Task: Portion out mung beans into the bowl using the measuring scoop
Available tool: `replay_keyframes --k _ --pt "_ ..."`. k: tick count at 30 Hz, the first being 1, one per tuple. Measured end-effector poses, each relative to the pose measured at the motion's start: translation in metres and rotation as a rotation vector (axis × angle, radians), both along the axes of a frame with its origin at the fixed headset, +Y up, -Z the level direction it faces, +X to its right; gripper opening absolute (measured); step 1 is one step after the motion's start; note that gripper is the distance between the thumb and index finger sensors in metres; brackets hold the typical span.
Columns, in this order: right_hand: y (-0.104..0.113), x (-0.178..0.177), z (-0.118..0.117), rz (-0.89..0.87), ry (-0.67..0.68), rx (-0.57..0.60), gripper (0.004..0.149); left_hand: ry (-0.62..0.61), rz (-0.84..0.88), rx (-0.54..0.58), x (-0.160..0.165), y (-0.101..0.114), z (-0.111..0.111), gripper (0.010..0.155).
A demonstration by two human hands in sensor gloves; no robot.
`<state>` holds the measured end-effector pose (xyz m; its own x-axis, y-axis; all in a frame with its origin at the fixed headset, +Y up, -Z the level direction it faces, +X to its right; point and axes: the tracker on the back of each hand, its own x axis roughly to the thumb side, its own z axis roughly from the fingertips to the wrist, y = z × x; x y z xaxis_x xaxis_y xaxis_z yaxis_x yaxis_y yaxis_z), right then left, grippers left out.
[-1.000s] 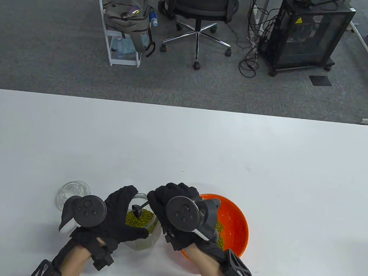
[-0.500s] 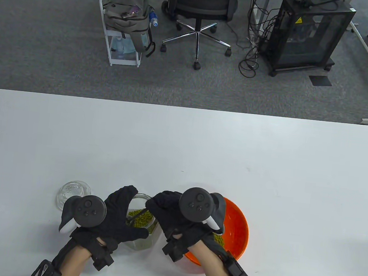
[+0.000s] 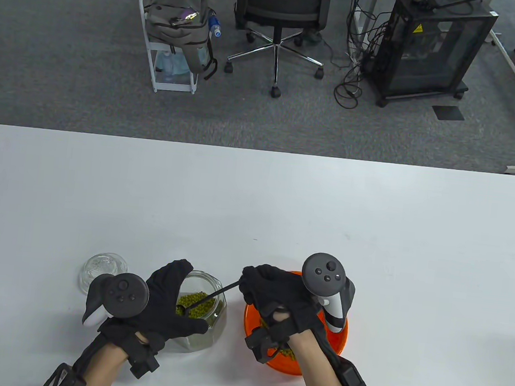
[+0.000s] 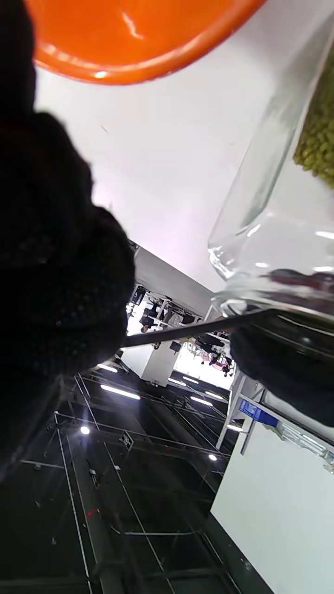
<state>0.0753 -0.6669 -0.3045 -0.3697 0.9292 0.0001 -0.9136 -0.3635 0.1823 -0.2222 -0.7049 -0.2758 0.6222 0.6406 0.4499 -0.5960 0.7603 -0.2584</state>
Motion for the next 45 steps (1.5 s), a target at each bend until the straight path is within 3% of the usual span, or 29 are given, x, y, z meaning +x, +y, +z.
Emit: replay_keyframes --k 26,45 --pt "0.002 0.041 0.001 -0.176 -0.092 -0.031 0.044 -0.002 -0.001 -0.001 0.000 0.000 0.000 0.126" --pt "0.003 0.065 0.003 -0.208 -0.119 -0.032 0.044 -0.001 0.000 -0.001 0.000 0.000 0.000 0.126"
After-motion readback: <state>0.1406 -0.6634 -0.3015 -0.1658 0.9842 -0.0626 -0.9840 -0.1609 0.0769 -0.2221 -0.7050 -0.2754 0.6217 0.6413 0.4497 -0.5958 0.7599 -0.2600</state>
